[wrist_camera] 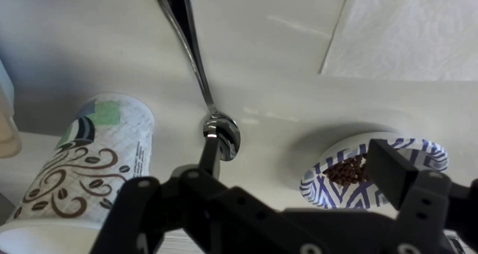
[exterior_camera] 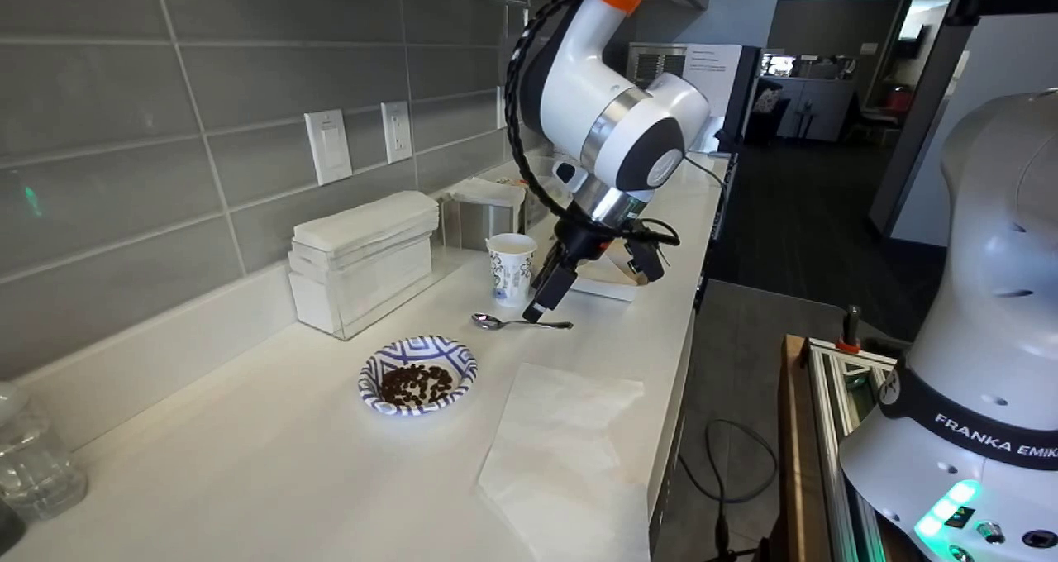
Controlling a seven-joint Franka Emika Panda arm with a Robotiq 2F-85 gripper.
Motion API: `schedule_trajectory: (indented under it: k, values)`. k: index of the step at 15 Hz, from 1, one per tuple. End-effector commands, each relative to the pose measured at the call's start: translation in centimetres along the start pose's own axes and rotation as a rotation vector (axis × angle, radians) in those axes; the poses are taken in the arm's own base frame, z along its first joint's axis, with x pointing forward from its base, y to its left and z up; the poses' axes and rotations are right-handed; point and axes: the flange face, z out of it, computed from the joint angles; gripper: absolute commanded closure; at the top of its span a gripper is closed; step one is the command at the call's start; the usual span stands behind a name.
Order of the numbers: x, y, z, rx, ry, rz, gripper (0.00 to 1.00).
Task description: Use the spoon to transfer some contents from the plate into the cup
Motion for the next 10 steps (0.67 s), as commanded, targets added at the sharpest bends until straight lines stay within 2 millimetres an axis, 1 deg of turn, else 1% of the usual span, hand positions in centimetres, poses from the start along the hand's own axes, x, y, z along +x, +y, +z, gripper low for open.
schedule_trajectory:
  k: [1,2,5,9,10]
  values:
    - [-0.2,0.4,2.3,-0.035,-0.022,-0.01,0.0]
    - [-0.1,0.2,0.9,-0.01,-0.005,-0.003,0.0]
    - [-0.1,0.5,1.9,-0.016,-0.016,-0.003,0.0]
    - [-0.1,0.5,2.0,-0.018,-0.015,-0.003,0.0]
    - [0.1,0.8,2.3,-0.028,-0.012,-0.006,0.0]
